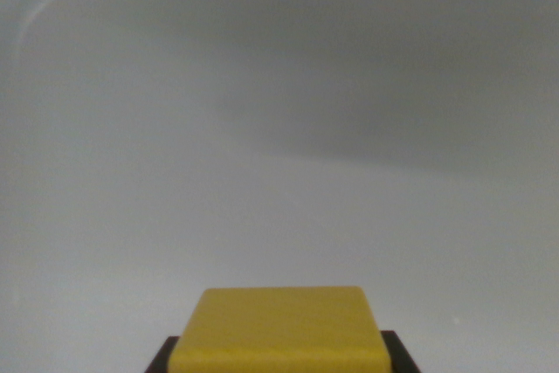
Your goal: Pick yellow cube
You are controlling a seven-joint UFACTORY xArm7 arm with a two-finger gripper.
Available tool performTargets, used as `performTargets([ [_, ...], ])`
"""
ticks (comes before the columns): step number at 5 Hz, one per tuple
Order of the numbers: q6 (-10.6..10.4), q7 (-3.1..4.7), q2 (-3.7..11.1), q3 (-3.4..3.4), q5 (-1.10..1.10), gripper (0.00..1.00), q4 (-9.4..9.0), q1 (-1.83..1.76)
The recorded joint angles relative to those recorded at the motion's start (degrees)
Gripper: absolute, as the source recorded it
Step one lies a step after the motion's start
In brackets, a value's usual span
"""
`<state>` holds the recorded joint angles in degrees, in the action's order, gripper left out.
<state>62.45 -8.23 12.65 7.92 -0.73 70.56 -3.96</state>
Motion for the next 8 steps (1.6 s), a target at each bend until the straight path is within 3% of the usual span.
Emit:
performTargets([
  [1, 2.7, 0.07, -0.96, 0.04, 0.16, 1.00, 1.78, 0.05],
  [2, 2.7, 0.07, -0.96, 0.04, 0.16, 1.00, 1.78, 0.05],
  [3, 5.3, 0.14, -1.88, 0.09, 0.32, 1.00, 3.47, 0.09],
  [4, 5.3, 0.14, -1.88, 0.09, 0.32, 1.00, 3.47, 0.09],
  [5, 8.0, 0.21, -2.83, 0.13, 0.48, 1.00, 5.22, 0.14],
  [6, 8.0, 0.21, -2.83, 0.13, 0.48, 1.00, 5.22, 0.14],
  [7, 10.7, 0.28, -3.76, 0.17, 0.64, 1.00, 6.94, 0.18],
  [8, 10.7, 0.28, -3.76, 0.17, 0.64, 1.00, 6.94, 0.18],
])
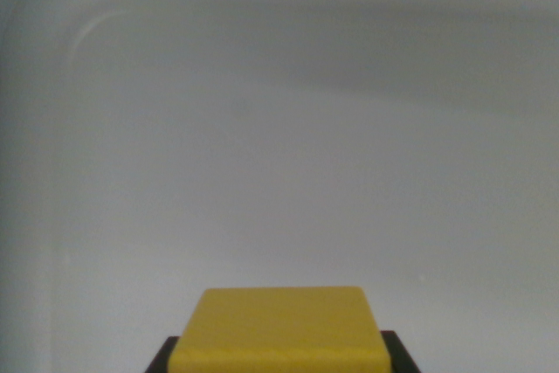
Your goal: Pick yellow cube
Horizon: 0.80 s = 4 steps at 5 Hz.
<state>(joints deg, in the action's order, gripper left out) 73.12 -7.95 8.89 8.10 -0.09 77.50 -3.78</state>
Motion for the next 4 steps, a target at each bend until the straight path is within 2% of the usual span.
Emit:
performTargets([
  [1, 2.6, 0.07, -0.90, 0.04, 0.15, 1.00, 1.66, 0.04],
  [2, 2.6, 0.07, -0.90, 0.04, 0.15, 1.00, 1.66, 0.04],
  [3, 5.0, 0.13, -1.76, 0.08, 0.30, 1.00, 3.25, 0.08],
  [4, 5.0, 0.13, -1.76, 0.08, 0.30, 1.00, 3.25, 0.08],
])
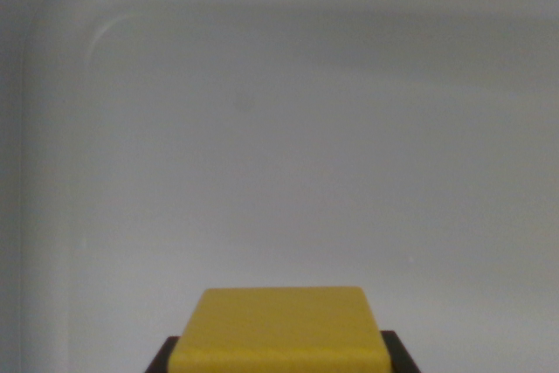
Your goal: Pick yellow cube
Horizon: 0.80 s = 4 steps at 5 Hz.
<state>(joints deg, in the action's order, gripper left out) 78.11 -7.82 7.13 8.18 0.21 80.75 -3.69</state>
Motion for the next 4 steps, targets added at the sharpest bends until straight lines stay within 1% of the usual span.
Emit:
performTargets([
  [1, 2.2, 0.06, -0.79, 0.04, 0.13, 1.00, 1.46, 0.04],
  [2, 2.2, 0.06, -0.79, 0.04, 0.13, 1.00, 1.46, 0.04],
  [3, 4.4, 0.11, -1.54, 0.07, 0.26, 1.00, 2.84, 0.07],
  [4, 4.4, 0.11, -1.54, 0.07, 0.26, 1.00, 2.84, 0.07],
])
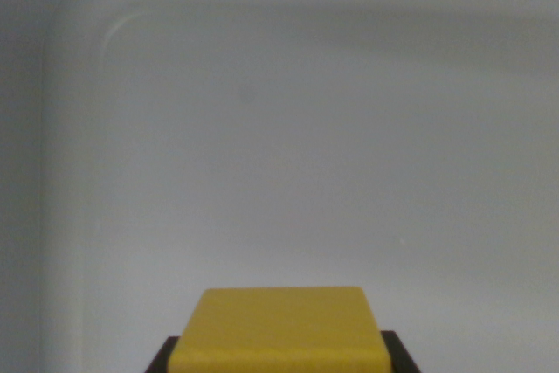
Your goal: Pick yellow cube
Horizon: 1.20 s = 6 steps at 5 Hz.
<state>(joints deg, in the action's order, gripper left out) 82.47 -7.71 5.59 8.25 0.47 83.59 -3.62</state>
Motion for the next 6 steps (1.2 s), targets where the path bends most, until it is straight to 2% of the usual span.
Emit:
performTargets([
  [1, 2.0, 0.05, -0.69, 0.03, 0.12, 1.00, 1.27, 0.03],
  [2, 2.0, 0.05, -0.69, 0.03, 0.12, 1.00, 1.27, 0.03],
  [3, 3.7, 0.10, -1.30, 0.06, 0.22, 1.00, 2.40, 0.06],
  [4, 3.7, 0.10, -1.30, 0.06, 0.22, 1.00, 2.40, 0.06],
  [5, 5.2, 0.14, -1.83, 0.08, 0.31, 1.00, 3.37, 0.09],
  [6, 5.2, 0.14, -1.83, 0.08, 0.31, 1.00, 3.37, 0.09],
])
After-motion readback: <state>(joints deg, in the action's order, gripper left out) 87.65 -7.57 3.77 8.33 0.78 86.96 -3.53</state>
